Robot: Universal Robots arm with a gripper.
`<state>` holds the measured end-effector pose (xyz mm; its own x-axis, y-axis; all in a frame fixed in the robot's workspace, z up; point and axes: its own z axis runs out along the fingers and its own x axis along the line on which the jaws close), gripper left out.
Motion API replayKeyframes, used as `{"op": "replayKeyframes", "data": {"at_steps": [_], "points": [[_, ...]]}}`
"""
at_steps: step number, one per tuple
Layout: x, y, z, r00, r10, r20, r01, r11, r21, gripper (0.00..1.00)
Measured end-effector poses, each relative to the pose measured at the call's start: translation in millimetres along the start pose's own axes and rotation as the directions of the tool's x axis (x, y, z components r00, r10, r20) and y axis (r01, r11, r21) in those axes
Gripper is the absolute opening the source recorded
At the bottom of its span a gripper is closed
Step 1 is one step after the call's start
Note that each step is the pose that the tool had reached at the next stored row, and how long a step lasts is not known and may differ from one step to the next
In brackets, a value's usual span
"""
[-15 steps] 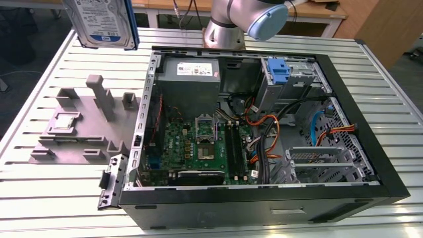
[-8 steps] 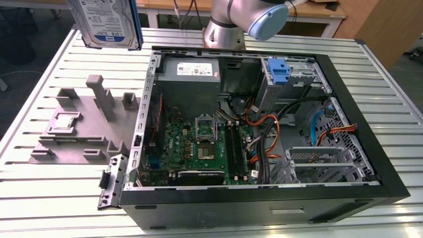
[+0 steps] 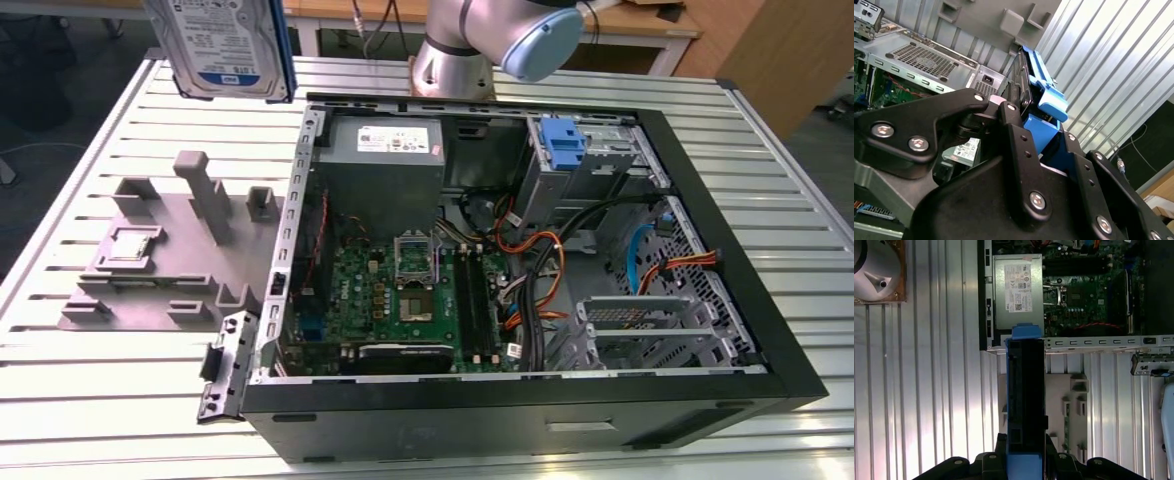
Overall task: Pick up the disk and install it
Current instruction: 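Pick up the disk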
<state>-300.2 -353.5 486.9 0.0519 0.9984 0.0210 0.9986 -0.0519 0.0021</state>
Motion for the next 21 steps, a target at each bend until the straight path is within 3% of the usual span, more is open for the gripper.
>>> {"op": "replayKeyframes", "data": {"at_steps": [8, 15, 21], "points": [[-15.4, 3.2, 0.9, 1.0, 0.0, 0.0027, 0.0, 1.0, -0.0003, 0.37], [-16.5, 26.2, 1.6, 1.0, 0.0, 0.003, 0.0, 1.0, 0.0044, 0.37], [-15.8, 39.1, 1.8, 1.0, 0.0, 0.003, 0.0, 1.0, 0.0045, 0.37]]}}
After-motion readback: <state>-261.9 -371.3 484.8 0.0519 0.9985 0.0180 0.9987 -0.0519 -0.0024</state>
